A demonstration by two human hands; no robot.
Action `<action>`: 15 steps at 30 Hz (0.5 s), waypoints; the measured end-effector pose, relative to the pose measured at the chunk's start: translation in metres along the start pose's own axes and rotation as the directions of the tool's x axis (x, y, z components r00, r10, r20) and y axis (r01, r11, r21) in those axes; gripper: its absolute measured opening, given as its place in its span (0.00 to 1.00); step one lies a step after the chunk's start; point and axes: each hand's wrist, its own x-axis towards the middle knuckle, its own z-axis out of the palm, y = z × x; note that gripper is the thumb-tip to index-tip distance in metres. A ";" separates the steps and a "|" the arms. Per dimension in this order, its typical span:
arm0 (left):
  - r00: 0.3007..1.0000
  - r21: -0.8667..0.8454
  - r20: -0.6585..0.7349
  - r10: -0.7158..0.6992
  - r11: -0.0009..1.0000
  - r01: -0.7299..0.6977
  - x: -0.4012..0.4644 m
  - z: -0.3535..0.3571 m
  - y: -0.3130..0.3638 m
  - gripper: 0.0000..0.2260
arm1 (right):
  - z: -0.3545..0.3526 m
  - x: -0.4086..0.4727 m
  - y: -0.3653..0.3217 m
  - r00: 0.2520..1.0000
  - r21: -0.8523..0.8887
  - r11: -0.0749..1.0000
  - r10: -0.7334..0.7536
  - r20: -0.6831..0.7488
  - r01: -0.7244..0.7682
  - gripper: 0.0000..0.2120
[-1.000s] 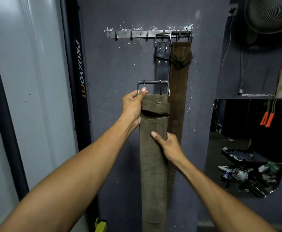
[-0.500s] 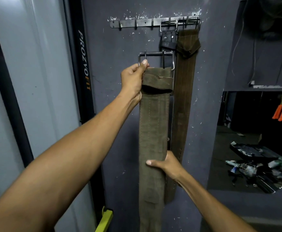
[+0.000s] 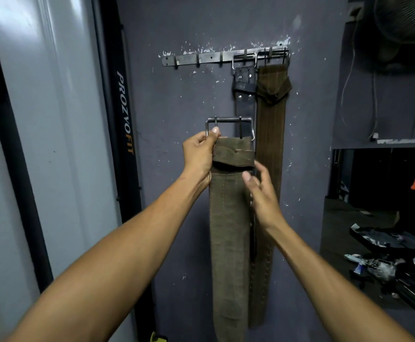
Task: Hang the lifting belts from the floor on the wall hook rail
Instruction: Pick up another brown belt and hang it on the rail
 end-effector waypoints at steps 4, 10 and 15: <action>1.000 0.054 -0.009 0.030 0.998 -0.029 -0.004 0.012 -0.011 0.10 | -0.001 0.039 -0.030 0.982 -0.277 0.948 -0.181 -0.060 0.158 0.33; 0.989 0.310 0.087 0.116 0.941 -0.138 0.006 0.026 -0.022 0.10 | -0.007 0.066 -0.031 0.911 -0.344 0.903 -0.347 -0.225 0.259 0.32; 0.970 0.511 0.218 0.109 0.834 -0.209 0.022 0.016 -0.026 0.27 | -0.004 0.095 -0.025 0.888 -0.298 0.900 -0.392 -0.241 0.317 0.32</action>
